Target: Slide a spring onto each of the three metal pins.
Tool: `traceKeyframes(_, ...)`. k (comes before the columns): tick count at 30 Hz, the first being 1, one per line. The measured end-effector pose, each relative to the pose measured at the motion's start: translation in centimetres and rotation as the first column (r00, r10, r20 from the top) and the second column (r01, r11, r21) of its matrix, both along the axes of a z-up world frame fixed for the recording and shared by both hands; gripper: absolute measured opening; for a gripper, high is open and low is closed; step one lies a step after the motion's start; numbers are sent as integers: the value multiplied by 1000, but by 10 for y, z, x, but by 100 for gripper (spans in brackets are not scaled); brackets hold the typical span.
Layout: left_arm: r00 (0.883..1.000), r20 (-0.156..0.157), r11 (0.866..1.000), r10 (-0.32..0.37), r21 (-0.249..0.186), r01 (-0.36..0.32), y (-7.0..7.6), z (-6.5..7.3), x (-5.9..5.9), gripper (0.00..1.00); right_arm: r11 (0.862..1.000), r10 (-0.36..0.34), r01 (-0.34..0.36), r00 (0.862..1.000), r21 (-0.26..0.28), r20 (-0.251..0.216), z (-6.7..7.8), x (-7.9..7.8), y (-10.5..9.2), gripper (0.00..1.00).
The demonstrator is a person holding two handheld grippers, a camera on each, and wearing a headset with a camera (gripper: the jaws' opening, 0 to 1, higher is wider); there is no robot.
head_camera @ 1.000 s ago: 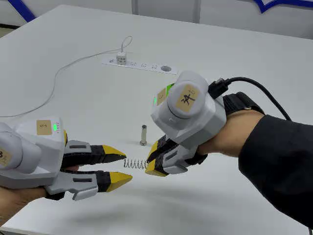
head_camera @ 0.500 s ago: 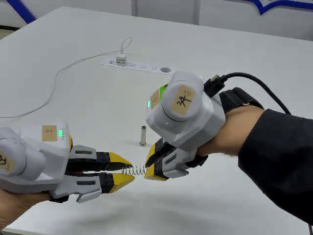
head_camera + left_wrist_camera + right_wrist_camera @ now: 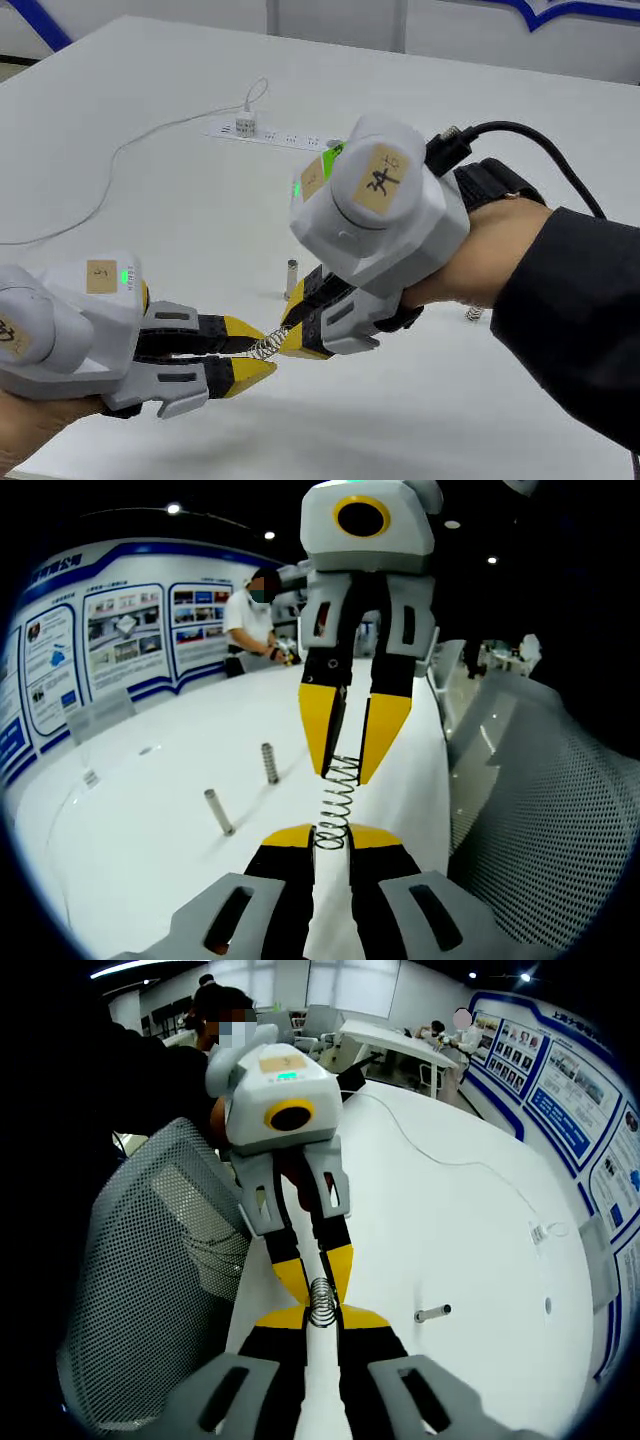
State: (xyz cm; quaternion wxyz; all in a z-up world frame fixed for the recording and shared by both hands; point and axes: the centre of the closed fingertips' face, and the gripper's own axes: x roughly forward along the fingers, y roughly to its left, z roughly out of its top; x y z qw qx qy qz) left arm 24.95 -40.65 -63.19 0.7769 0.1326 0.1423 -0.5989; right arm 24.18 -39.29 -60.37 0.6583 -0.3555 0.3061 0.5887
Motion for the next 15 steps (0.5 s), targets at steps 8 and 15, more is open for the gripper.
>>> traceKeyframes(8,1000,-1,1000,1,-6,-1,0,2,-1,12,1000,6,-6,1000,28,8,7,0,9,12)
traceKeyframes(15,1000,-1,1000,-2,-3,2,-1,2,-2,11,999,9,-9,1000,47,5,9,0,15,12)
